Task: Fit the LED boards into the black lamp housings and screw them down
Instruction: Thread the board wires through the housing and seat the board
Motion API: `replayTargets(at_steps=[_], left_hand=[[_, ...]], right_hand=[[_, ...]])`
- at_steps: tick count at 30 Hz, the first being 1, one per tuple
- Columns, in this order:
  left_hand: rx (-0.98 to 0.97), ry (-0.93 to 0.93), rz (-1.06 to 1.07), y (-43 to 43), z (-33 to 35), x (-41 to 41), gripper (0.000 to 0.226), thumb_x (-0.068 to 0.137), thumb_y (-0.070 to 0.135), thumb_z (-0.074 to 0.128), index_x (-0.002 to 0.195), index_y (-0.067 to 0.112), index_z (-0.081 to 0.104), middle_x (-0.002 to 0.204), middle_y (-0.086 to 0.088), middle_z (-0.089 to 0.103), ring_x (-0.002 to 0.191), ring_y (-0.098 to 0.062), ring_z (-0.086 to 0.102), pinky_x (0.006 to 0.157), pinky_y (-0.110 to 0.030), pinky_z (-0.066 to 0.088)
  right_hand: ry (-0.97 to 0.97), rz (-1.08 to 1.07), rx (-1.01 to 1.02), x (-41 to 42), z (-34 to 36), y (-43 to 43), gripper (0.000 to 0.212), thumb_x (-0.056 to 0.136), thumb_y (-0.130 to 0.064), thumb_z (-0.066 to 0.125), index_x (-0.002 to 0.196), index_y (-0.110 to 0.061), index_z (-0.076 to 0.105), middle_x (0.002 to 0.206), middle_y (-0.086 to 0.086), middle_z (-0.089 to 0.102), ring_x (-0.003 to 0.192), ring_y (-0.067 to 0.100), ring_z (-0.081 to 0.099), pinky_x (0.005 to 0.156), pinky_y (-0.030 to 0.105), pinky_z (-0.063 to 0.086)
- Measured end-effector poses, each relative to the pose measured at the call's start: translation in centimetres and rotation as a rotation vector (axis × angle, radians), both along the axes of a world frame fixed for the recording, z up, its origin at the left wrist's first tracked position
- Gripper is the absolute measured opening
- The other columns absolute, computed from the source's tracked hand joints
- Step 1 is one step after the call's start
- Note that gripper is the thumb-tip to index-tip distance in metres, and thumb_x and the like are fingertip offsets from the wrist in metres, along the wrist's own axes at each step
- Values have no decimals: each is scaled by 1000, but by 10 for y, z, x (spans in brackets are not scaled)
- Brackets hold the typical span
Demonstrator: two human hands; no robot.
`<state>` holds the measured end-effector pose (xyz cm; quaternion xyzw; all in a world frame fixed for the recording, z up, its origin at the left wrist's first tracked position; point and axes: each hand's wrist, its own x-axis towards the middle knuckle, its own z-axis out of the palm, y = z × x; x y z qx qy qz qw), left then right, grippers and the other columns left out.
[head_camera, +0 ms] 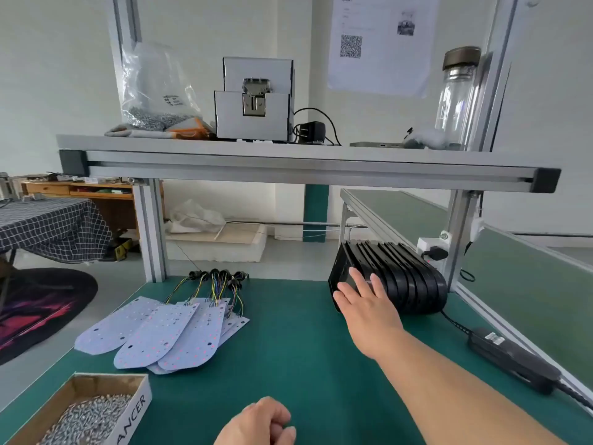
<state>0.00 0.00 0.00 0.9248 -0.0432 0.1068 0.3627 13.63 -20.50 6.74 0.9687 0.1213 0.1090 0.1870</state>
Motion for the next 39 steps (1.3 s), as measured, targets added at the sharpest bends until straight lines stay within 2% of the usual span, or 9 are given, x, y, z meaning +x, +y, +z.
replayTargets(at_steps=[5, 11, 14, 18, 26, 30, 32, 36, 39], left_hand=[[-53, 26, 6, -2, -7, 4, 21, 68, 56, 55, 67, 35, 52, 77, 9, 63, 86, 15, 50, 70, -2, 38], [-64, 2, 32, -1, -7, 1, 17, 67, 55, 55, 66, 38, 51, 76, 12, 63, 82, 14, 53, 71, -2, 38], [-25, 40, 10, 0, 0, 0, 17, 78, 44, 61, 70, 42, 46, 76, 14, 63, 73, 16, 52, 74, -1, 37], [0, 29, 26, -3, 8, -5, 17, 78, 43, 63, 69, 43, 49, 77, 47, 52, 72, 18, 52, 72, -2, 38], [-95, 100, 88, -5, 15, -6, 17, 83, 34, 61, 67, 39, 58, 60, 19, 61, 60, 12, 52, 63, -4, 40], [-108, 29, 195, 7, 32, 12, 16, 89, 30, 55, 75, 36, 60, 69, 20, 62, 69, 5, 56, 58, -7, 37], [-86, -15, 280, 22, 47, 31, 12, 91, 27, 52, 93, 32, 63, 78, 21, 61, 78, -5, 58, 66, -18, 41], [108, 129, 418, 61, 65, 74, 39, 95, 26, 46, 133, 15, 46, 128, -8, 57, 117, -28, 53, 93, -32, 42], [314, 330, 519, 89, 68, 92, 36, 92, 29, 43, 124, 12, 45, 131, -12, 52, 121, -33, 46, 98, -38, 41]], right_hand=[[4, -55, -131, 13, -2, -1, 62, 86, -8, 54, 144, -11, 33, 150, 9, 32, 147, 33, -16, 113, 56, -16], [-94, 180, -128, -4, -3, 8, 23, 85, 0, 49, 102, -9, 62, 108, 8, 55, 128, 30, 30, 118, 48, -8], [-145, 274, 14, -33, -6, 24, 23, 73, 1, 62, 90, -14, 65, 89, 5, 57, 102, 26, 50, 117, 47, 23], [-175, 356, 242, -80, -10, 35, 36, 33, -4, 81, 55, -25, 62, 54, -7, 49, 57, 15, 52, 77, 32, 57], [-99, 264, 226, -151, -9, 35, 31, 17, -14, 73, 41, -29, 58, 49, -5, 23, 45, 14, 36, 59, 26, 56], [126, 233, 328, -163, -7, 33, 34, 80, -19, 50, 107, -33, 66, 69, -3, 21, 86, 22, 27, 91, 31, 32], [286, 150, 296, -163, -6, 33, 33, 92, -41, 41, 118, -33, 60, 75, -7, 26, 93, 20, 27, 86, 31, 25], [173, 62, 451, -159, -9, 34, 54, 83, -79, 34, 114, -43, 59, 97, -13, 48, 108, 12, 43, 88, 28, 31], [-48, 147, 489, -152, -13, 36, 37, 57, -75, 72, 83, -48, 73, 82, -20, 66, 83, 3, 65, 75, 27, 52]])
